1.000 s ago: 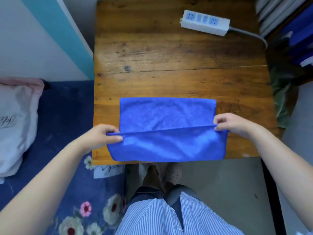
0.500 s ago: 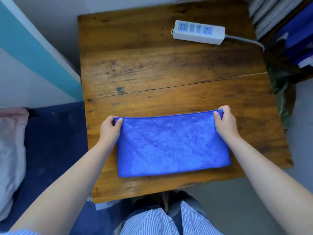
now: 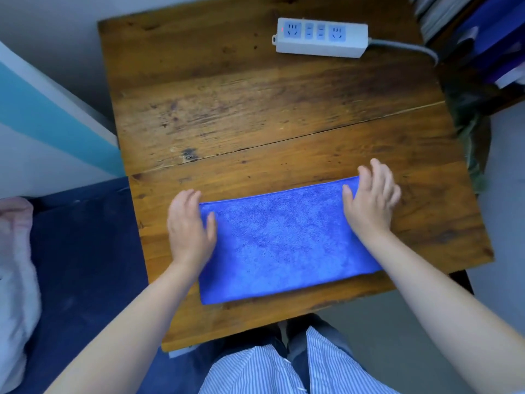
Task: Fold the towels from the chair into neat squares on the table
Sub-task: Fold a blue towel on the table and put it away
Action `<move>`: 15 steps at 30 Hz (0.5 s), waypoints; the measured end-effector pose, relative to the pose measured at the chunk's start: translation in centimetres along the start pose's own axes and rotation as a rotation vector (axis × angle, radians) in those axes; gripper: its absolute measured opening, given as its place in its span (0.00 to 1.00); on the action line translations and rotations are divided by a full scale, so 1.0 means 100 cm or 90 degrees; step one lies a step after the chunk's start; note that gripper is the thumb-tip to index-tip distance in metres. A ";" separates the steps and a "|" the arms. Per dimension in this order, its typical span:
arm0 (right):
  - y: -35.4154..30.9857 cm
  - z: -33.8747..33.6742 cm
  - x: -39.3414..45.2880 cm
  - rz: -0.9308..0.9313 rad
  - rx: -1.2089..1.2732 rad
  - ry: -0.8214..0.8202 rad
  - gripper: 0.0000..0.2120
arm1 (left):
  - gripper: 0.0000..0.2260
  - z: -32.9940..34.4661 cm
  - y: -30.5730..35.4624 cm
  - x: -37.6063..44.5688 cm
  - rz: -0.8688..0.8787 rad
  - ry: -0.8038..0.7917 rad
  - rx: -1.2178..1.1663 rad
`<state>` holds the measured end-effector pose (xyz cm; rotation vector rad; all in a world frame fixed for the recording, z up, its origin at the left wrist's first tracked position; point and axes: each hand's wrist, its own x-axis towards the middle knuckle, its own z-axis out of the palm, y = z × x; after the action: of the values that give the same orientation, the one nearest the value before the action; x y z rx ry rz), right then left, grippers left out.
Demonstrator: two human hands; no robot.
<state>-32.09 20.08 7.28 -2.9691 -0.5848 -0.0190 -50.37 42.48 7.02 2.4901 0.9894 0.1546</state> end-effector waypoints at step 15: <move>0.031 0.024 -0.064 -0.197 -0.060 -0.176 0.19 | 0.25 0.051 0.023 -0.050 0.120 -0.252 0.220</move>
<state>-36.92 15.11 4.29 -2.9577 -1.1007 0.3502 -51.31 35.74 3.80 2.7668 0.6575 -0.4719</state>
